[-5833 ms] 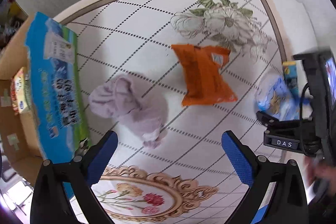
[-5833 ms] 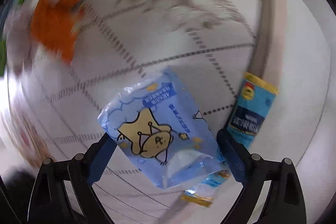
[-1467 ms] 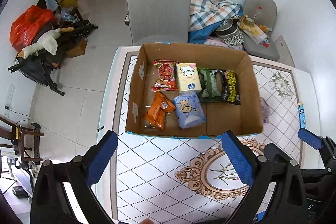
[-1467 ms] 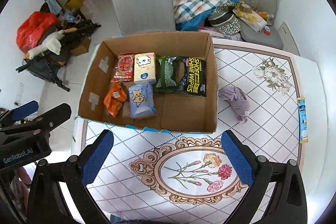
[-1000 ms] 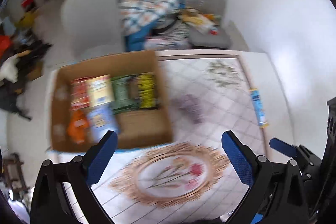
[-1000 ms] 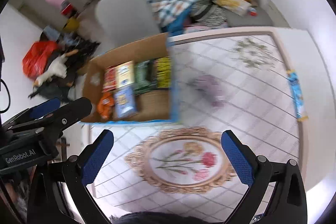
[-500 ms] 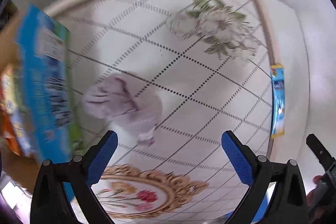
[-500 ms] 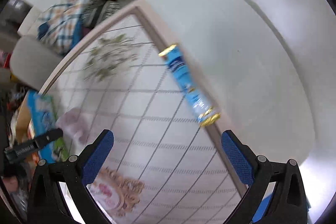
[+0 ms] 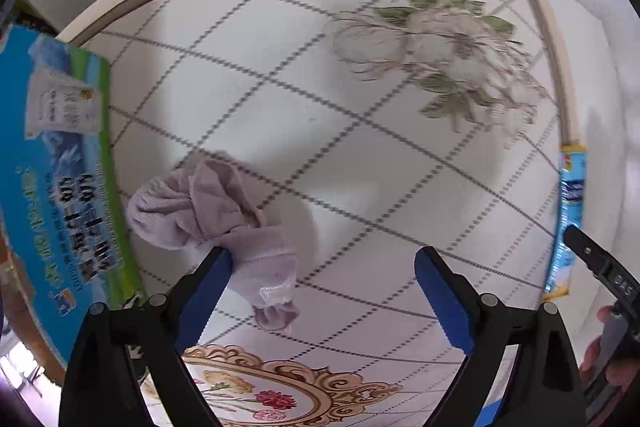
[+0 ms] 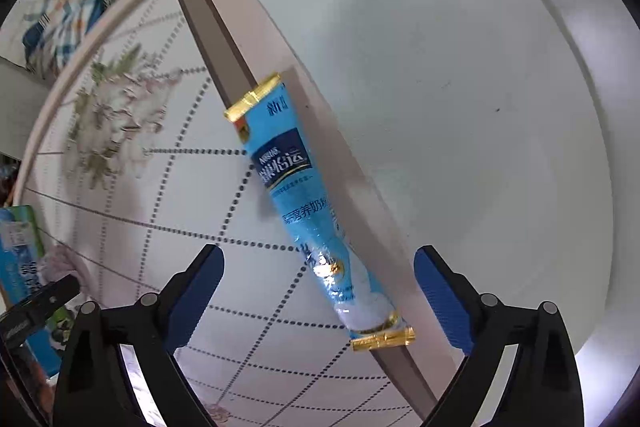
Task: Organize soft objects
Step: 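Grasp the lilac cloth with left tool while right tool grasps blue Nestle tube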
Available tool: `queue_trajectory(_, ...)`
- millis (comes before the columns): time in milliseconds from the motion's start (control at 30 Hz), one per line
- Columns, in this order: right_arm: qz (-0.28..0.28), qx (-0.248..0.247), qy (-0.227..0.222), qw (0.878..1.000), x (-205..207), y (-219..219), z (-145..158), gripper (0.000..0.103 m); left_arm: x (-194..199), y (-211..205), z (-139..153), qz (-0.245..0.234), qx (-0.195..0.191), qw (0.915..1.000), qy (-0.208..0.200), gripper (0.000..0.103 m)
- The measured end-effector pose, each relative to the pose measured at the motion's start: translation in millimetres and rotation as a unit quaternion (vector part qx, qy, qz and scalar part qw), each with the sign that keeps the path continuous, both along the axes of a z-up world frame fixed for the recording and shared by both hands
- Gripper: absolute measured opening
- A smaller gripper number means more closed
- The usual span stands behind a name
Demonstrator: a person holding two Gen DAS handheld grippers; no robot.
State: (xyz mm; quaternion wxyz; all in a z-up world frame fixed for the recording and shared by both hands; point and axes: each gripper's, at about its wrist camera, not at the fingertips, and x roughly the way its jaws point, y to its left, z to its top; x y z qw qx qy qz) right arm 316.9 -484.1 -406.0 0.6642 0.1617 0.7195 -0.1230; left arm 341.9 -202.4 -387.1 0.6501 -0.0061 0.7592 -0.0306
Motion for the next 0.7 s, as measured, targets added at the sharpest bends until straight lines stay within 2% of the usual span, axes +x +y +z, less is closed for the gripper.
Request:
queue_trajectory(133, -0.001, 0.002, -0.004, 1.0, 1.8, 2.5, -3.9, 0.098, -3.1, 20.6, 6.4, 0.053, -0.026, 0.9982, 0.0, 0.094)
queue_trajectory(200, 0.001, 0.003, -0.006, 1.0, 2.0, 4.4, -5.4, 0.098, -4.2, 27.5, 6.6, 0.063, -0.032, 0.9975, -0.007, 0.094)
queue_trajectory(300, -0.002, 0.003, -0.005, 1.0, 1.7, 7.9, -11.2, 0.098, -6.1, 30.0, -2.6, 0.04, 0.015, 0.9991, 0.005, 0.094)
queue_trajectory(367, -0.005, 0.007, -0.004, 1.0, 1.5, 10.4, -14.0, 0.098, -7.0, 30.4, -6.5, 0.037, 0.026, 0.999, 0.003, 0.094)
queue_trajectory(500, -0.008, 0.005, -0.005, 1.0, -3.6, 14.9, -19.9, 0.098, -9.4, 39.6, -36.8, 0.058, 0.017, 0.9974, 0.038, 0.094)
queue_trajectory(533, -0.01, 0.005, -0.002, 1.0, -4.1, 15.5, -22.9, 0.098, -9.7, 41.3, -42.8, 0.064, 0.014, 0.997, 0.04, 0.091)
queue_trajectory(567, -0.011, 0.004, -0.001, 1.0, -5.0, 16.4, -24.8, 0.096, -9.9, 42.6, -45.7, 0.061, 0.02, 0.9972, 0.038, 0.07)
queue_trajectory(633, -0.011, 0.001, 0.002, 1.0, -5.5, 15.2, -29.2, 0.087, -10.2, 41.9, -43.2, 0.062, 0.016, 0.9977, 0.021, 0.06)
queue_trajectory(667, -0.007, -0.008, 0.001, 1.0, -5.4, 16.7, -29.9, 0.084, -10.6, 40.2, -40.7, 0.06, 0.015, 0.998, 0.013, 0.049)
queue_trajectory(700, -0.003, -0.015, -0.001, 1.0, -4.9, 17.3, -30.6, 0.082, -9.6, 38.4, -39.4, 0.055, 0.013, 0.9983, 0.009, 0.044)
